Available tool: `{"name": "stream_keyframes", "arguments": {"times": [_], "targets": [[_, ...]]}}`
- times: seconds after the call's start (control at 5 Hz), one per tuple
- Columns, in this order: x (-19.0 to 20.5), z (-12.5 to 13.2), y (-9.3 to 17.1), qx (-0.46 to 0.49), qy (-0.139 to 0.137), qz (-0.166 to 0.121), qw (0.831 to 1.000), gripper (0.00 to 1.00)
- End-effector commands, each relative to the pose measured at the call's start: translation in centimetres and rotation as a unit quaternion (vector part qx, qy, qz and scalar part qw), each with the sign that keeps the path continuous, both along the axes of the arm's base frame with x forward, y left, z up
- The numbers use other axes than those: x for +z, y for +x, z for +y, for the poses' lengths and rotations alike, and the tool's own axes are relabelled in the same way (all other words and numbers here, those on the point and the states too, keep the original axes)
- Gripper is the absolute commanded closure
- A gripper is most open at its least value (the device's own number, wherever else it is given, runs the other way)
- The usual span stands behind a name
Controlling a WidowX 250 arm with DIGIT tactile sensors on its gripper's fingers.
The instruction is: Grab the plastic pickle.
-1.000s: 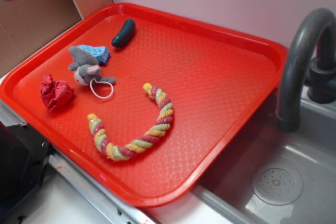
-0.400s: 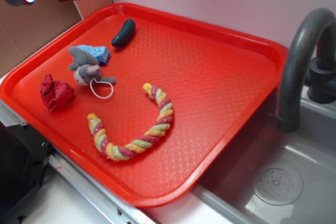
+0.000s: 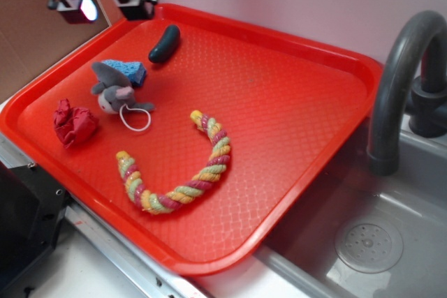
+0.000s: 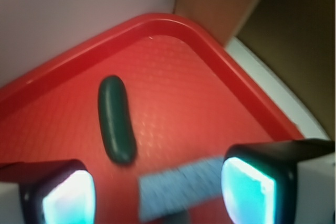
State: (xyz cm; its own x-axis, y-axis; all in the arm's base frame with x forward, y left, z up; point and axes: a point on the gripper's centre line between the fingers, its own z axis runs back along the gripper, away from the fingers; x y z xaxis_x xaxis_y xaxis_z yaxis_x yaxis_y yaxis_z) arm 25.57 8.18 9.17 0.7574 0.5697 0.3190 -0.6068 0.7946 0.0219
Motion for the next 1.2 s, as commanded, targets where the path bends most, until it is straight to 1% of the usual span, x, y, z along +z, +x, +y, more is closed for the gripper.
{"name": "stream_keyframes", "arguments": {"times": [0.0,0.2,0.4,0.6,0.8,1.0], "targets": [[-2.8,0.9,4.4,-0.019,-0.009,-0.016,1.000,0.00],[-4.8,0.8,5.5,-0.035,-0.019,0.006,0.999,0.00],[-6.6,0.8,6.2,-0.057,-0.053,0.004,0.997,0.00],[-7.8,0.7,6.1,-0.064,-0.054,0.016,0.996,0.10],[-8.1,0.7,5.9,-0.068,-0.058,0.025,0.996,1.00],[-8.3,0.9,5.7,-0.060,-0.053,0.026,0.996,1.00]]}}
